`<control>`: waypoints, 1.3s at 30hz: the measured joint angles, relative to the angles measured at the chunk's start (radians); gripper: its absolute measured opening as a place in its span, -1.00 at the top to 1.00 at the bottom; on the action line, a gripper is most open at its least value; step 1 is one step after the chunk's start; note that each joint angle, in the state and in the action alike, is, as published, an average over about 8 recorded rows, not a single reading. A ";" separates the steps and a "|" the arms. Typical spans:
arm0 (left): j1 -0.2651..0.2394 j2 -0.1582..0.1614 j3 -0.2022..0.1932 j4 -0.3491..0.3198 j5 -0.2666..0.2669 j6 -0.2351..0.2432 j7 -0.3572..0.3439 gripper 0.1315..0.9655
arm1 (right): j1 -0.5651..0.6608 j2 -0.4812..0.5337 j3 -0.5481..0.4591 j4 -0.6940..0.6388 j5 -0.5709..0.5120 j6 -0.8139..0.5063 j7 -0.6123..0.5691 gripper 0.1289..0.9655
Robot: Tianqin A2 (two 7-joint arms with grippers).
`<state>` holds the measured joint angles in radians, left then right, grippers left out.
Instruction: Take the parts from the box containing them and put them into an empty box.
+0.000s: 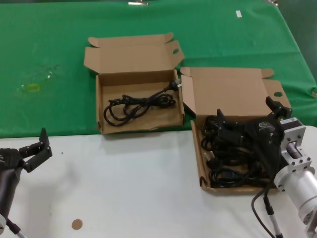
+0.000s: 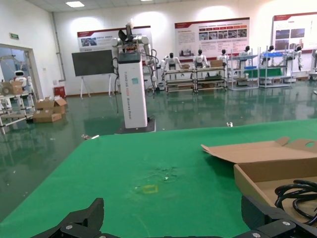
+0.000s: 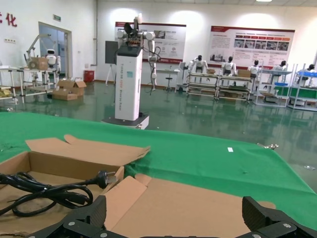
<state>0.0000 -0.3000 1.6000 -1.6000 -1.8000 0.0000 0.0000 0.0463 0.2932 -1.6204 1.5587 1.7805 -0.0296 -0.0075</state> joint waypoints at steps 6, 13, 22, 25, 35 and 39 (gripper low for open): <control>0.000 0.000 0.000 0.000 0.000 0.000 0.000 -1.00 | 0.000 0.000 0.000 0.000 0.000 0.000 0.000 -1.00; 0.000 0.000 0.000 0.000 0.000 0.000 0.000 -1.00 | 0.000 0.000 0.000 0.000 0.000 0.000 0.000 -1.00; 0.000 0.000 0.000 0.000 0.000 0.000 0.000 -1.00 | 0.000 0.000 0.000 0.000 0.000 0.000 0.000 -1.00; 0.000 0.000 0.000 0.000 0.000 0.000 0.000 -1.00 | 0.000 0.000 0.000 0.000 0.000 0.000 0.000 -1.00; 0.000 0.000 0.000 0.000 0.000 0.000 0.000 -1.00 | 0.000 0.000 0.000 0.000 0.000 0.000 0.000 -1.00; 0.000 0.000 0.000 0.000 0.000 0.000 0.000 -1.00 | 0.000 0.000 0.000 0.000 0.000 0.000 0.000 -1.00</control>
<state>0.0000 -0.3000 1.6000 -1.6000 -1.8000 0.0000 0.0000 0.0463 0.2932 -1.6204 1.5587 1.7805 -0.0296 -0.0075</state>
